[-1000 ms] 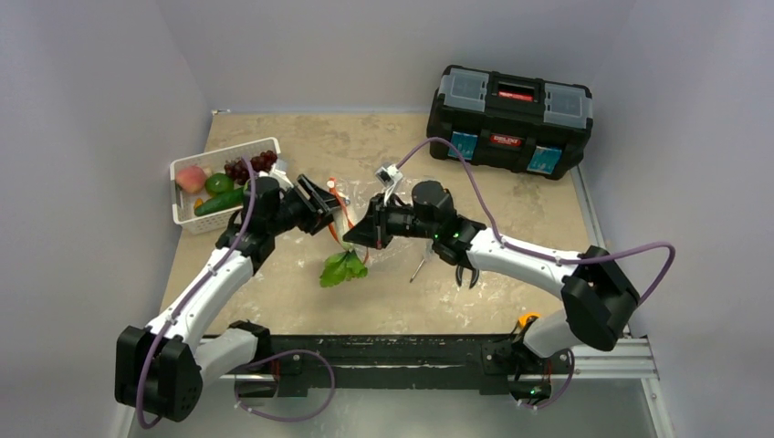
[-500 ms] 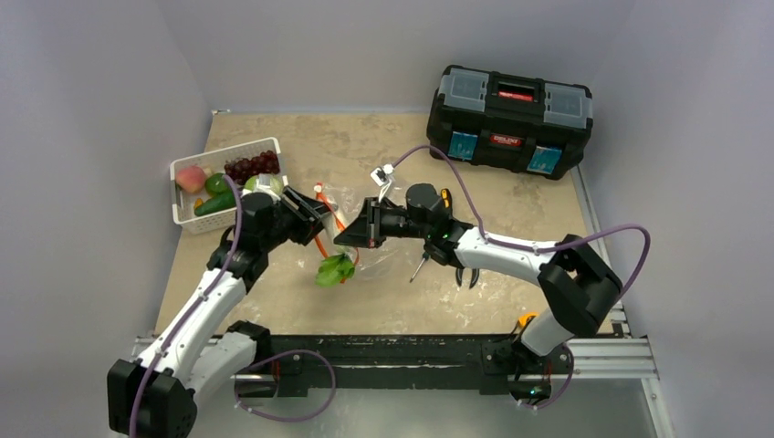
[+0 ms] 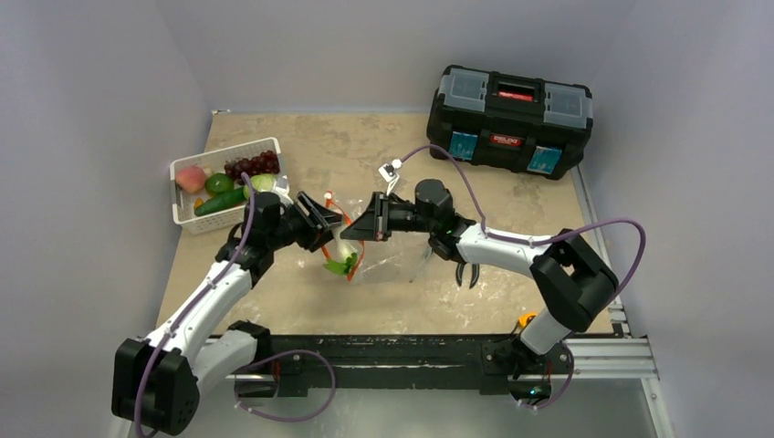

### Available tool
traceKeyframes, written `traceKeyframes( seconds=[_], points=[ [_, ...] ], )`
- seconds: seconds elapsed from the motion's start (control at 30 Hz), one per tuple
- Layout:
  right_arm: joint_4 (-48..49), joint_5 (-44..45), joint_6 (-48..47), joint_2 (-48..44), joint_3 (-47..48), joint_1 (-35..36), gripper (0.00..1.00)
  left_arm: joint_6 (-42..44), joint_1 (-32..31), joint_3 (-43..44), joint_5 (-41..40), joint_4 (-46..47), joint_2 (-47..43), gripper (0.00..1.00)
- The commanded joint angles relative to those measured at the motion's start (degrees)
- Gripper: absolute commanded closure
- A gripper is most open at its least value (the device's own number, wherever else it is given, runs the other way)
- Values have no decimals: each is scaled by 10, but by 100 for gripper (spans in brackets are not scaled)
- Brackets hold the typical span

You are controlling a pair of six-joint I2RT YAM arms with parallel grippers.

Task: Place the food in the zip-top bag and seal the zipper
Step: Place the fake vegetable in the zipper food storage bag.

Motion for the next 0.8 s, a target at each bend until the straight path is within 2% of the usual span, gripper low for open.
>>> traceKeyframes(
  seconds=[0.0, 0.1, 0.3, 0.4, 0.43, 0.77],
  points=[
    [77, -38, 40, -5, -2, -25, 100, 61, 1, 26, 51, -16, -45, 58],
    [83, -47, 47, 1, -5, -39, 100, 92, 5, 48, 67, -53, -59, 45],
    [82, -48, 44, 2, -10, -53, 100, 182, 8, 131, 80, -153, -78, 37],
    [66, -44, 30, 0, -7, -54, 100, 231, 7, 173, 70, -205, -87, 21],
    [63, -44, 27, 1, -4, -54, 100, 239, 8, 183, 64, -216, -88, 19],
    [45, -44, 18, -5, 8, -54, 100, 265, 8, 189, -21, -293, -114, 16]
  ],
)
